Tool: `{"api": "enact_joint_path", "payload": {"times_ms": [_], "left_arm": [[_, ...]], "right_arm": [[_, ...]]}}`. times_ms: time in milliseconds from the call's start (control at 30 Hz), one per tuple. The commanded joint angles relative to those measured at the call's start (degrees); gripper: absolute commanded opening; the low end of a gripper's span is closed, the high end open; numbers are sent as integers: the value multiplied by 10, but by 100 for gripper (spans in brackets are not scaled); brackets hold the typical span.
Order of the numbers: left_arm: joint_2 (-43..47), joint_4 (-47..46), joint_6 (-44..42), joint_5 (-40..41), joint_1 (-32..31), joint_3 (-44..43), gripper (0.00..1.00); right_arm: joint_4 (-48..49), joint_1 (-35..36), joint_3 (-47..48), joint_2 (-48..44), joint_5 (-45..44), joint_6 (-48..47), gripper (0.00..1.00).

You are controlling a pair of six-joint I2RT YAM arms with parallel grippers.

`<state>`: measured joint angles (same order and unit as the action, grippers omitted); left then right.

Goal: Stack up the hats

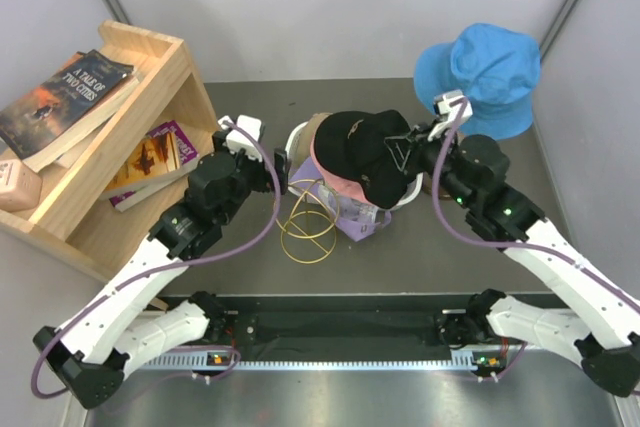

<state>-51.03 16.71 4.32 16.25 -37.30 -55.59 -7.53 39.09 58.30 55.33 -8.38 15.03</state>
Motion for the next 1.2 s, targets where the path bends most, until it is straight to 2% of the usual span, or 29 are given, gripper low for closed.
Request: {"api": "enact_joint_path", "payload": {"times_ms": [0, 300, 467, 767, 1000, 1167], "left_arm": [[29, -28, -14, 31, 0, -15, 99], [94, -35, -23, 57, 3, -56, 99], [86, -18, -22, 60, 3, -82, 99], [65, -28, -7, 24, 4, -90, 99], [36, -48, -3, -45, 3, -42, 99], [18, -51, 1, -48, 3, -24, 99]], "right_arm": [[-14, 14, 64, -45, 74, -2, 7], [-24, 48, 104, -51, 169, 15, 6], [-2, 88, 101, -30, 200, 36, 6], [28, 159, 82, 47, 168, 21, 6], [42, 162, 70, 107, 150, 2, 7], [60, 162, 58, 129, 153, -3, 8]]}}
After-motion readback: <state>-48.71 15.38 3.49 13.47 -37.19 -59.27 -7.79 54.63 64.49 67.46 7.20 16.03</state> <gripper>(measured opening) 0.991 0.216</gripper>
